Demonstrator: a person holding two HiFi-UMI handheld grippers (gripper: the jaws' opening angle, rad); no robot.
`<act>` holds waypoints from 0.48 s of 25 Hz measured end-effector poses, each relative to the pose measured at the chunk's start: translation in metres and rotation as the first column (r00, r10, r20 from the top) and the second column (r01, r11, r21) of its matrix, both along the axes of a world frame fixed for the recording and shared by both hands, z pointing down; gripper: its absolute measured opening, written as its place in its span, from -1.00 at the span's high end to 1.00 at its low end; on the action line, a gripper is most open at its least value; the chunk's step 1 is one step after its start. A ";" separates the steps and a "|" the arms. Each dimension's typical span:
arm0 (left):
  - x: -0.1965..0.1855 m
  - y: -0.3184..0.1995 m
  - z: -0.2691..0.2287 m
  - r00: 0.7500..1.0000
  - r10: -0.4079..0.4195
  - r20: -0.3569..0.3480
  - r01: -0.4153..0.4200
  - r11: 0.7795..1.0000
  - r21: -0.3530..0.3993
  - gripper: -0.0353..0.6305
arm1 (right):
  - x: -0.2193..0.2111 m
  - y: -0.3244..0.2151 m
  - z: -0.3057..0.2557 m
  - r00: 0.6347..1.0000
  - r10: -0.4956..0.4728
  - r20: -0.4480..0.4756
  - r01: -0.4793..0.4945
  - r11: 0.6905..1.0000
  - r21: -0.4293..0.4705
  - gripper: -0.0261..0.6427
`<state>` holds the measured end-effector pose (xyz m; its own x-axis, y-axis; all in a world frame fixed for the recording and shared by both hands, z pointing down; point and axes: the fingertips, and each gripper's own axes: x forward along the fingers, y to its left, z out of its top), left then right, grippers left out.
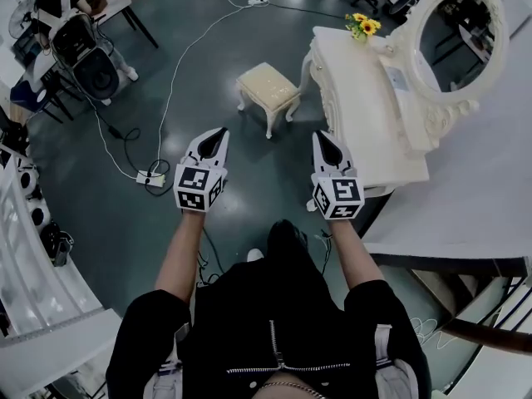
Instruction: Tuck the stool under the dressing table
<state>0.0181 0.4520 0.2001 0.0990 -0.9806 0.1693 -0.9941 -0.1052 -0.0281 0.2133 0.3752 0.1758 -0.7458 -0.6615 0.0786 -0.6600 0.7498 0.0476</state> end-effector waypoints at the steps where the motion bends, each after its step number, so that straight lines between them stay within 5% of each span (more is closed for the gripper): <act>1: -0.002 -0.001 0.000 1.000 0.002 -0.001 -0.002 1.000 0.000 0.83 | -0.002 -0.001 0.000 1.000 0.002 -0.002 -0.002 1.000 -0.002 0.91; 12: -0.019 -0.030 0.010 1.000 0.003 -0.003 -0.003 1.000 -0.022 0.83 | -0.021 -0.031 0.011 1.000 -0.005 -0.001 0.005 1.000 -0.027 0.91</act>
